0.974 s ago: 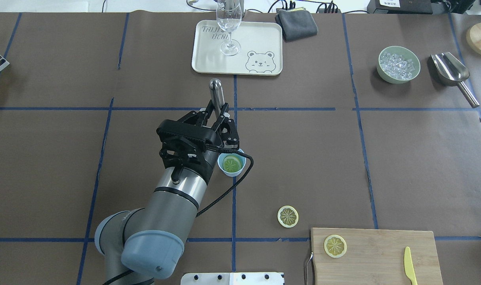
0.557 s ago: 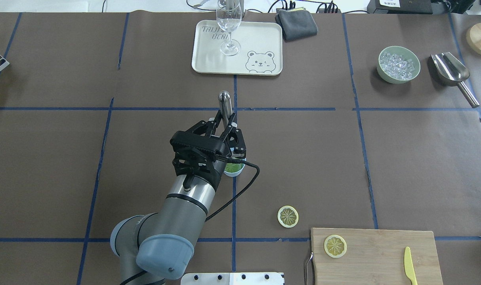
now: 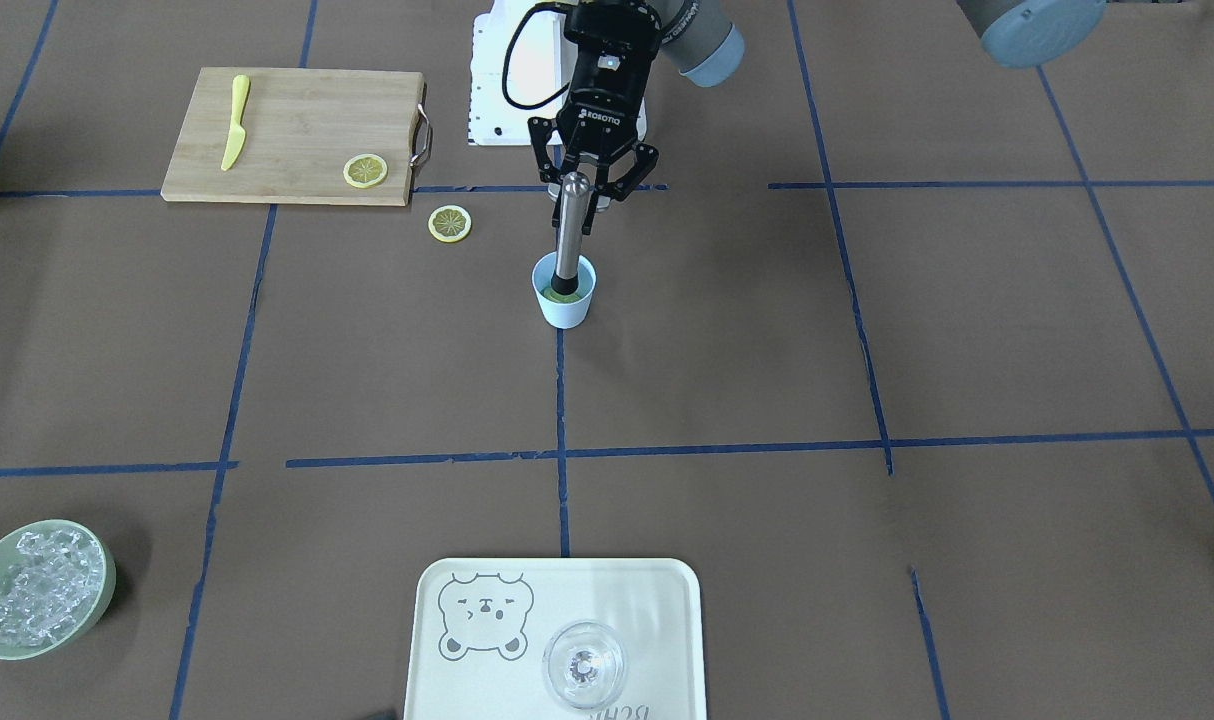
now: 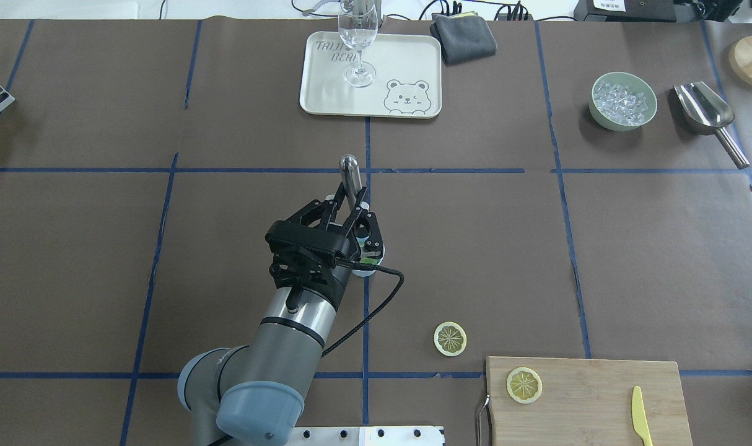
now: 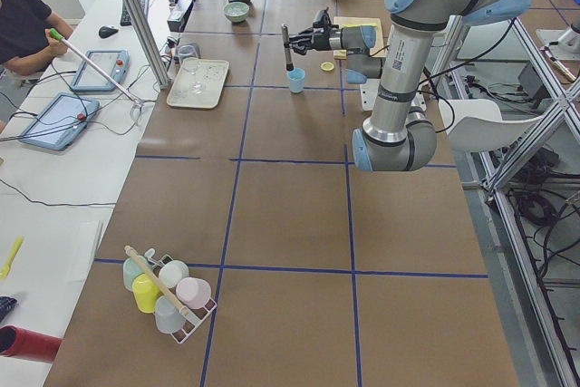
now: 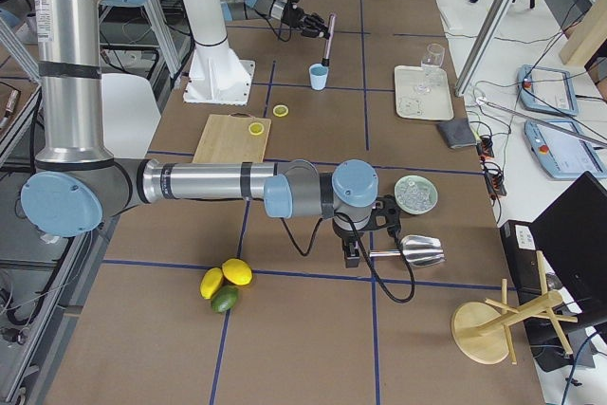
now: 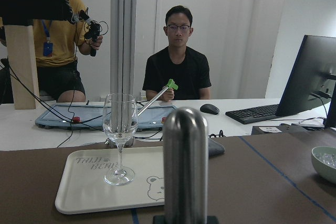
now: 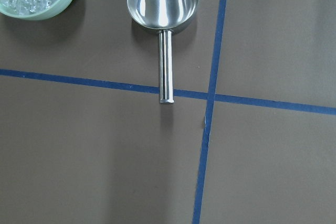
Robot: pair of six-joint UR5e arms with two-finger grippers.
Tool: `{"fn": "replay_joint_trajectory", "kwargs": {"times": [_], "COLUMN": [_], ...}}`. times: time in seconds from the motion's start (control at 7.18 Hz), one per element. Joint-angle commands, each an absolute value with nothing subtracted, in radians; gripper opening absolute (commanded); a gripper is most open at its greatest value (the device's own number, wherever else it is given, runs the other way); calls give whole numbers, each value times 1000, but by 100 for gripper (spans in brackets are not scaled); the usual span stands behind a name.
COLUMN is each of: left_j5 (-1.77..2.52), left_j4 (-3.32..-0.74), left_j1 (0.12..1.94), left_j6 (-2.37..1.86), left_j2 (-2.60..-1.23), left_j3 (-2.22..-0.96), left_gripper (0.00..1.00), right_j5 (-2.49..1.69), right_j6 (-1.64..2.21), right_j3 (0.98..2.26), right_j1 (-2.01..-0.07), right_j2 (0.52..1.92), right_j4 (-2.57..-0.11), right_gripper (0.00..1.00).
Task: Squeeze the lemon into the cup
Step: 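Press the muddler down onto the lemon slice inside the cup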
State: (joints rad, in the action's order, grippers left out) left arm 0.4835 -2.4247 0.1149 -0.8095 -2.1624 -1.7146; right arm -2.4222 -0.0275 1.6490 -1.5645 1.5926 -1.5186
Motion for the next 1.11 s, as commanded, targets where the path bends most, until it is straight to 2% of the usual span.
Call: {"fn": "replay_joint_trajectory", "kwargs": {"times": [0.0,0.97], "left_j5": [439,446], "left_j4": [-2425,-2431], "left_j1": [91,68], "left_j6": [-804,-811], "left_j2": [-2161,-2161], "left_j3": [-1706,-1678], "left_gripper": [0,0], "right_j5": [-2422,-2418], "right_j6": [-28,-28], "right_j3": [1649,1646], "right_j1": [-1565,-1565], "right_j2": [1592,1592], "right_j4": [-1519,-1519], "right_gripper": [100,100]}}
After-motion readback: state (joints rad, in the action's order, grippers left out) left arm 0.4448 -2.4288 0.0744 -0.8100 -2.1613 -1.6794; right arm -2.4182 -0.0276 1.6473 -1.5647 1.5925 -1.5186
